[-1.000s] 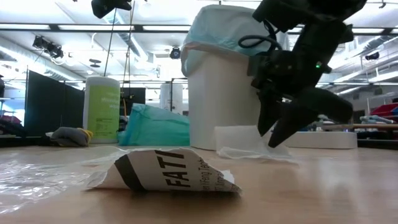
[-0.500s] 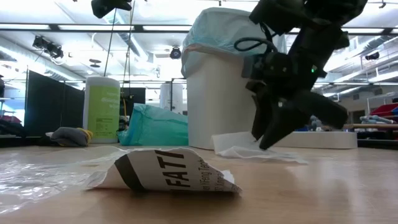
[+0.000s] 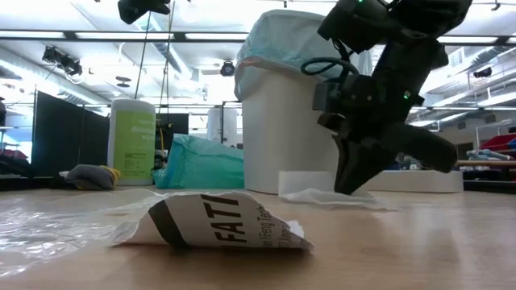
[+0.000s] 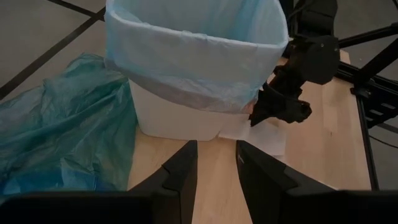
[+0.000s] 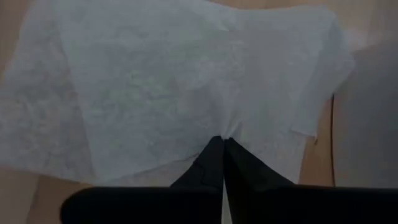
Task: Place trash/remove bag and relplace
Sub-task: Put the white napkin into the white trash bin
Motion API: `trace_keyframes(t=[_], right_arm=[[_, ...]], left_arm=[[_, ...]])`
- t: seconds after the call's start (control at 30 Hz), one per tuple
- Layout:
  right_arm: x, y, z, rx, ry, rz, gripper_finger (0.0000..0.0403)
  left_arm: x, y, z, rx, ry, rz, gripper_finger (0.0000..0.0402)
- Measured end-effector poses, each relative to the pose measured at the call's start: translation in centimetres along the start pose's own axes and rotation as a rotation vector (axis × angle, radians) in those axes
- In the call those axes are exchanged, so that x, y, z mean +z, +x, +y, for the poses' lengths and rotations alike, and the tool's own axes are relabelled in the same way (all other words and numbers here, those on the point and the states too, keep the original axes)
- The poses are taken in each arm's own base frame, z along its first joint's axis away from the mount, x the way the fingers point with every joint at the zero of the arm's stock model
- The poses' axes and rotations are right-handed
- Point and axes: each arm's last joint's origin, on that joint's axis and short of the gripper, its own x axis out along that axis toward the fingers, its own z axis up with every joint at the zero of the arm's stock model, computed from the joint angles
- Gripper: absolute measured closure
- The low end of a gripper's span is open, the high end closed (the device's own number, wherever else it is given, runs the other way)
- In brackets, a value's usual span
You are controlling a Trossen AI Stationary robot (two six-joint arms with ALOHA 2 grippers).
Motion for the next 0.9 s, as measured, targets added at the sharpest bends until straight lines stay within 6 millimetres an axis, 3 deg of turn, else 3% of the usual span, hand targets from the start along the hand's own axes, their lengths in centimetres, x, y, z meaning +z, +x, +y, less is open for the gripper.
trace_keyframes(t=[0.17, 0.33, 0.5, 0.63, 0.73, 0.9], right_arm=[[1.0, -1.8, 2.6, 0.096, -0.034, -0.039, 0.0403], [2.0, -4.9, 5.7, 0.189, -0.115, -0.070, 0.0403], [3.5, -10.3, 9.0, 0.295, -0.201, -0.094, 0.0403], [5.8, -16.2, 11.1, 0.390, -0.281, -0.208, 0.0403], [7.9, -20.1, 11.6, 0.381, -0.340, -0.355, 0.0403], [11.9, -25.7, 10.7, 0.259, -0.410, -0.648, 0.0403]], left_arm=[[0.0, 0.0, 0.0, 0.000, 0.000, 0.003, 0.0282], [-0.1, 0.0, 0.0, 0.001, -0.001, 0.006, 0.0282], [0.0, 0.0, 0.0, 0.001, 0.000, 0.004, 0.0282], [0.0, 0.0, 0.0, 0.003, 0.000, 0.001, 0.0282], [0.0, 0.0, 0.1, 0.018, 0.003, -0.003, 0.0282], [0.0, 0.0, 0.1, 0.031, 0.003, -0.006, 0.0282]])
